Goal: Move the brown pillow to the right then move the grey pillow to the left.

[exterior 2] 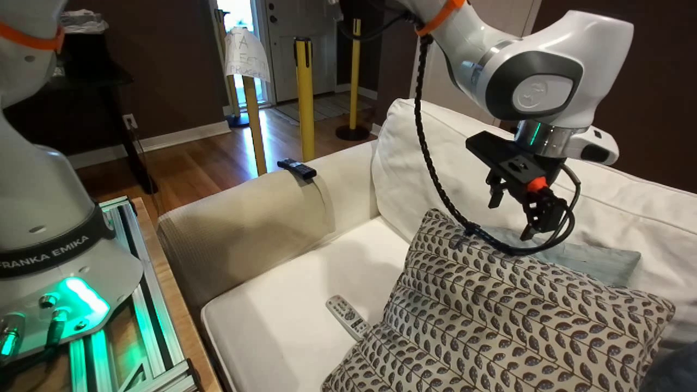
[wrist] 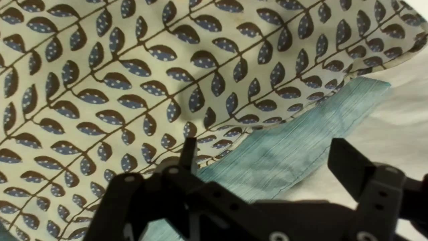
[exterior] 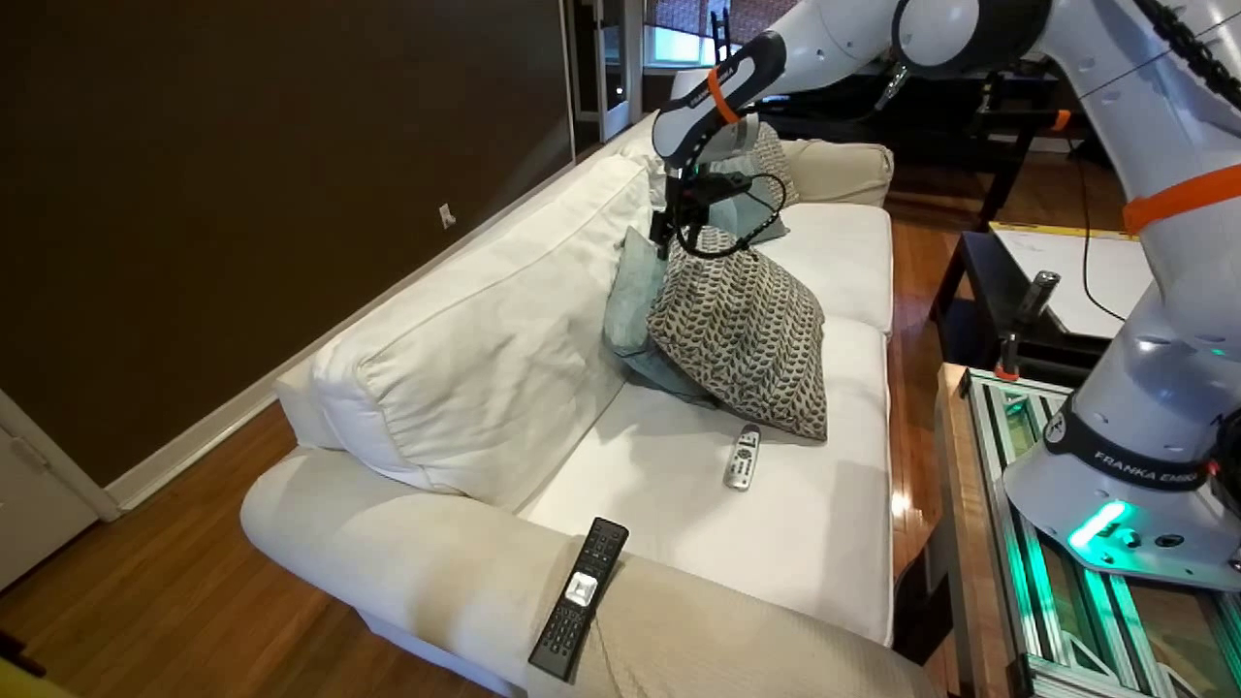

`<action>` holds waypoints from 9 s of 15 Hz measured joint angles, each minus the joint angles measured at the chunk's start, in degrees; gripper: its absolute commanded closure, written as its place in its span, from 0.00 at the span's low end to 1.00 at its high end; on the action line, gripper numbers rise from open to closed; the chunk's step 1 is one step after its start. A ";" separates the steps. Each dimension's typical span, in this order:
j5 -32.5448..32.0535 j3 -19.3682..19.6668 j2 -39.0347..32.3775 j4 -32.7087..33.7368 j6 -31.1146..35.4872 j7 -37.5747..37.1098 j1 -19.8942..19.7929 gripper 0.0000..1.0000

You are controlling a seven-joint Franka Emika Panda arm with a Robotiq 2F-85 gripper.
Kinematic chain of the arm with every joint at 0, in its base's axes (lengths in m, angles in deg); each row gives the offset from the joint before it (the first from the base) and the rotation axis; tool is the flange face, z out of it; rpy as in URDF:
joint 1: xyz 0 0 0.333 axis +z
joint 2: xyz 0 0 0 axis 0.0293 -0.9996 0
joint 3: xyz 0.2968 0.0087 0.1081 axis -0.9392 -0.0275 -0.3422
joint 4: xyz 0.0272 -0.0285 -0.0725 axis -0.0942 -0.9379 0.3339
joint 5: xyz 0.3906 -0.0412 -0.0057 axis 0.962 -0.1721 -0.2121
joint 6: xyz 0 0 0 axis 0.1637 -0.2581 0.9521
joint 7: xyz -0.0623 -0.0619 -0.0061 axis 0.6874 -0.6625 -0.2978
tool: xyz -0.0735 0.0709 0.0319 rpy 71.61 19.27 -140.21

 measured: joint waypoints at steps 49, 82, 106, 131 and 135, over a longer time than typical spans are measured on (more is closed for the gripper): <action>7.12 -13.11 -14.07 21.09 -6.77 -4.39 -7.00 0.99; 33.89 -21.24 -1.48 2.95 -19.84 19.40 -3.96 0.99; 3.35 -1.39 2.50 3.39 -10.22 6.03 7.80 0.00; -6.73 6.92 -16.09 11.43 2.14 -26.81 10.35 0.00; -6.66 6.91 -20.30 15.44 1.52 -27.41 10.16 0.00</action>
